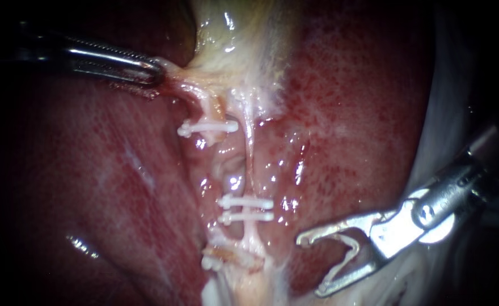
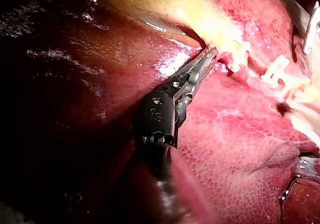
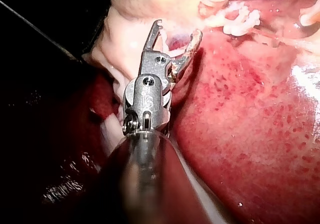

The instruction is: Clipping third clip right tube

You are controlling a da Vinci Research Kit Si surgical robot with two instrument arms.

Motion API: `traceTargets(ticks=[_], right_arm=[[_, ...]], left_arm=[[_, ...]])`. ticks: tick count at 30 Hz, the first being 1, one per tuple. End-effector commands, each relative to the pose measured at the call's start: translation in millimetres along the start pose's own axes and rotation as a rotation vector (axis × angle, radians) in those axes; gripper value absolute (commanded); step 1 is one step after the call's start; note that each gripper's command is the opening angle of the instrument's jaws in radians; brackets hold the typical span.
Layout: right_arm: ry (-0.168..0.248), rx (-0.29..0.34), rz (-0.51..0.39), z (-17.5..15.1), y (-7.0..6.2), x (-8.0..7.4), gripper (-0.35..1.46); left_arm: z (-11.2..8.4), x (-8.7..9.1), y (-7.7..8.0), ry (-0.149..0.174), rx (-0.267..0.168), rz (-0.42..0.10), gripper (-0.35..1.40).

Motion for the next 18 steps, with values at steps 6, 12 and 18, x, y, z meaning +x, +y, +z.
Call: traceTargets(ticks=[6,12,18], right_arm=[[0.000,0.000,-0.005,0.0,0.0,0.1,0.50],[0.001,0.000,-0.005,-0.1,0.1,0.2,0.50],[0.031,0.002,0.015,-0.5,1.1,1.5,0.49]], left_arm=[[-1.8,1.1,0.1,-0.001,-0.010,-0.005,-0.35],[-6.7,4.0,-0.1,0.034,0.029,-0.004,-0.35],[-7.9,4.8,0.6,0.048,0.043,0.001,-0.35]])
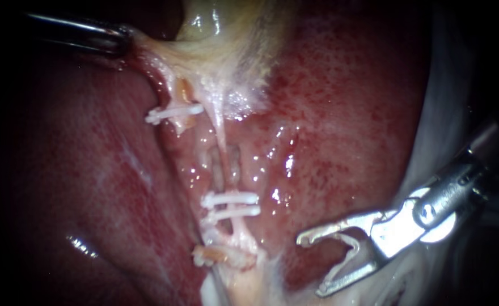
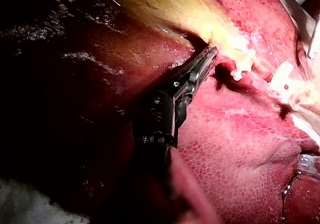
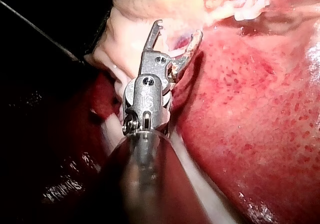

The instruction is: Clipping third clip right tube

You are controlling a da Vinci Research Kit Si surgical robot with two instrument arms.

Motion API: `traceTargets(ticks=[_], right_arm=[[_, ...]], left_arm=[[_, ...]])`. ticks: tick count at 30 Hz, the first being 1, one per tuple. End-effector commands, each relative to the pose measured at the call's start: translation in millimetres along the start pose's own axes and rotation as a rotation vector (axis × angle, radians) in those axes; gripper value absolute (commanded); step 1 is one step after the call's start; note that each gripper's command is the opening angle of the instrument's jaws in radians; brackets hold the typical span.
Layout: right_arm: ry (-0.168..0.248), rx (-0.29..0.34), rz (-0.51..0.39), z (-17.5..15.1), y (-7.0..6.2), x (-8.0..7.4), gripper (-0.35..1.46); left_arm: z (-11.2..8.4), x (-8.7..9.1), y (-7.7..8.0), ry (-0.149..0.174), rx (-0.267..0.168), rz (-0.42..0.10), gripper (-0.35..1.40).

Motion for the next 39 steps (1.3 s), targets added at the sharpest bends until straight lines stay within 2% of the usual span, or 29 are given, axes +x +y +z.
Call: traceTargets(ticks=[1,4,7,10,16,19,24,28,30,34,39], right_arm=[[0.020,0.001,0.048,-0.2,0.4,0.4,0.49],[0.059,-0.007,0.154,-0.4,2.2,2.1,0.49],[0.091,-0.019,0.282,-0.5,4.6,4.1,0.49],[0.129,-0.062,0.351,0.1,6.5,4.8,0.50],[0.141,-0.109,0.448,3.2,10.5,3.4,0.50],[0.150,-0.120,0.482,4.5,11.8,2.3,0.50],[0.173,-0.131,0.523,6.2,12.9,0.5,0.50],[0.214,-0.140,0.550,7.2,13.9,0.3,0.50],[0.248,-0.135,0.554,7.5,14.2,0.5,0.50],[0.355,-0.103,0.602,8.5,14.7,1.4,0.50],[0.429,-0.066,0.614,8.9,14.6,2.6,0.50]], left_arm=[[0.1,0.0,0.2,0.002,0.004,0.000,-0.35],[0.3,-0.1,0.4,0.002,0.007,0.000,-0.35],[0.3,-0.1,0.4,0.002,0.008,0.000,-0.35],[0.3,-0.1,0.5,0.002,0.008,0.000,-0.35],[0.4,-0.1,0.6,0.003,0.013,0.000,-0.35],[0.4,-0.1,0.6,0.003,0.014,-0.001,-0.35],[0.5,0.0,0.7,0.003,0.012,-0.001,-0.35],[0.5,0.0,0.8,0.003,0.012,-0.001,-0.35],[0.5,0.0,0.8,0.003,0.012,-0.001,-0.35],[0.5,0.0,0.8,0.003,0.012,-0.001,-0.35],[0.5,0.0,0.8,0.003,0.012,-0.001,-0.35]])
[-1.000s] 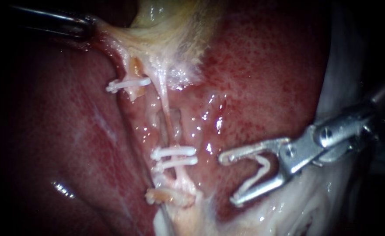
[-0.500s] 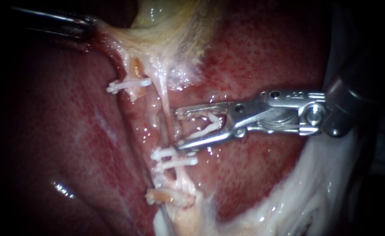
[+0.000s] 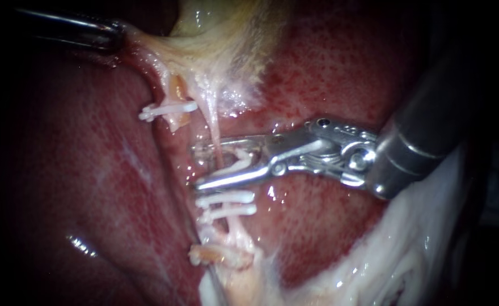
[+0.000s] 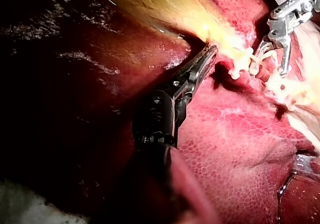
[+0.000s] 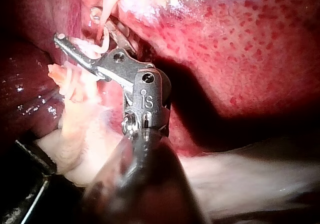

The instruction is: Clipping third clip right tube

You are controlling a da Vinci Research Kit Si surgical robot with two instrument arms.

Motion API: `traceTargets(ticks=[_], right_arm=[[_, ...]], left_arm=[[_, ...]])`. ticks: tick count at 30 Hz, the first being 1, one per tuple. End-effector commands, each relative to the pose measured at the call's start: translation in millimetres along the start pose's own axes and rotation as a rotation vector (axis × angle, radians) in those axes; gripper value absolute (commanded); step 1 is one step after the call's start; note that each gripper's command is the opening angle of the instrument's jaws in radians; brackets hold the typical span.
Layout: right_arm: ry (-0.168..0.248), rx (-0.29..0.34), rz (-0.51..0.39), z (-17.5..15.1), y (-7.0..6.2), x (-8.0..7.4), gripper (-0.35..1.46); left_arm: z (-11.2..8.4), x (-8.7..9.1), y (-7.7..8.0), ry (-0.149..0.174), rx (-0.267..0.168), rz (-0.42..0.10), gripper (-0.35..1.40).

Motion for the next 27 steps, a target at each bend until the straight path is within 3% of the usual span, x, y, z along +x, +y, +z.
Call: traceTargets(ticks=[1,8,17,24,27], right_arm=[[0.007,0.010,0.000,-0.1,-0.3,0.4,0.50],[0.061,0.083,0.016,-0.6,-2.3,3.0,0.50],[0.063,0.094,0.047,-1.0,-2.5,3.1,0.42],[0.059,0.103,0.095,-1.7,-2.3,3.0,0.18],[0.051,0.118,0.112,-1.8,-2.4,3.0,0.00]], left_arm=[[0.0,0.0,0.0,0.000,0.000,0.000,-0.35],[0.1,0.0,0.0,0.000,0.001,0.000,-0.35],[0.1,0.0,0.0,0.000,0.001,0.000,-0.35],[0.1,0.0,0.0,0.000,0.001,0.000,-0.35],[0.1,0.0,0.0,0.000,0.001,0.000,-0.35]])
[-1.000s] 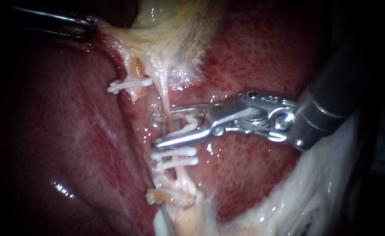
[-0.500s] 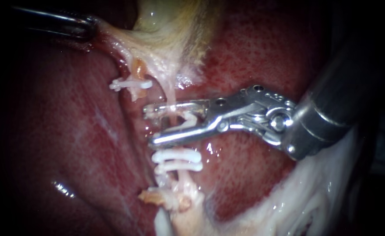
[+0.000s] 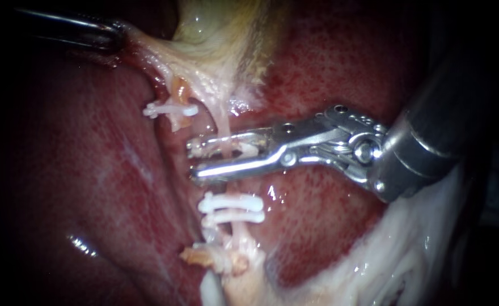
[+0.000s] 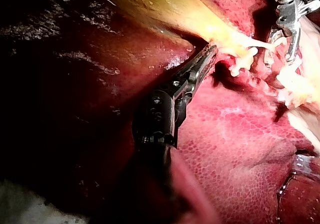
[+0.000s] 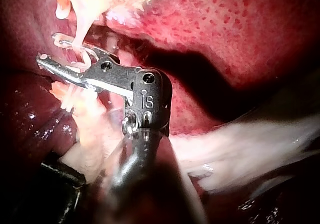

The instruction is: Clipping third clip right tube

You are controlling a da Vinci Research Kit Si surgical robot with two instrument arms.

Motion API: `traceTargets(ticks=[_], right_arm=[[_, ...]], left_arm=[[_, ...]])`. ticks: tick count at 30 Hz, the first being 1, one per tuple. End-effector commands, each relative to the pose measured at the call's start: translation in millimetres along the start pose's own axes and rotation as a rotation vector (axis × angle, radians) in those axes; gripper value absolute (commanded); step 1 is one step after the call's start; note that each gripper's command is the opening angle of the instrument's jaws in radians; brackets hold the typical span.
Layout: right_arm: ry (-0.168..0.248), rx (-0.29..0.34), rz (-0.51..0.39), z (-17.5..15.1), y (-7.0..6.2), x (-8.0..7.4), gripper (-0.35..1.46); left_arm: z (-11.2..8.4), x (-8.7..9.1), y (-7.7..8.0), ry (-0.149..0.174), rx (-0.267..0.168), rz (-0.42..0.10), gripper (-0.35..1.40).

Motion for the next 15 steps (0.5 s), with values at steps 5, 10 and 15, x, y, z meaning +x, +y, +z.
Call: traceTargets(ticks=[5,10,15], right_arm=[[-0.013,0.024,0.053,-0.1,-0.1,0.0,-0.35],[-0.013,0.012,0.100,-0.3,-0.3,-0.1,-0.35],[-0.023,0.006,0.100,-0.3,-0.3,-0.1,-0.35]], left_arm=[[0.0,0.0,0.0,0.000,0.000,0.000,-0.35],[0.0,0.0,0.0,0.000,0.001,0.000,-0.35],[0.0,0.0,0.0,0.000,0.001,0.000,-0.35]])
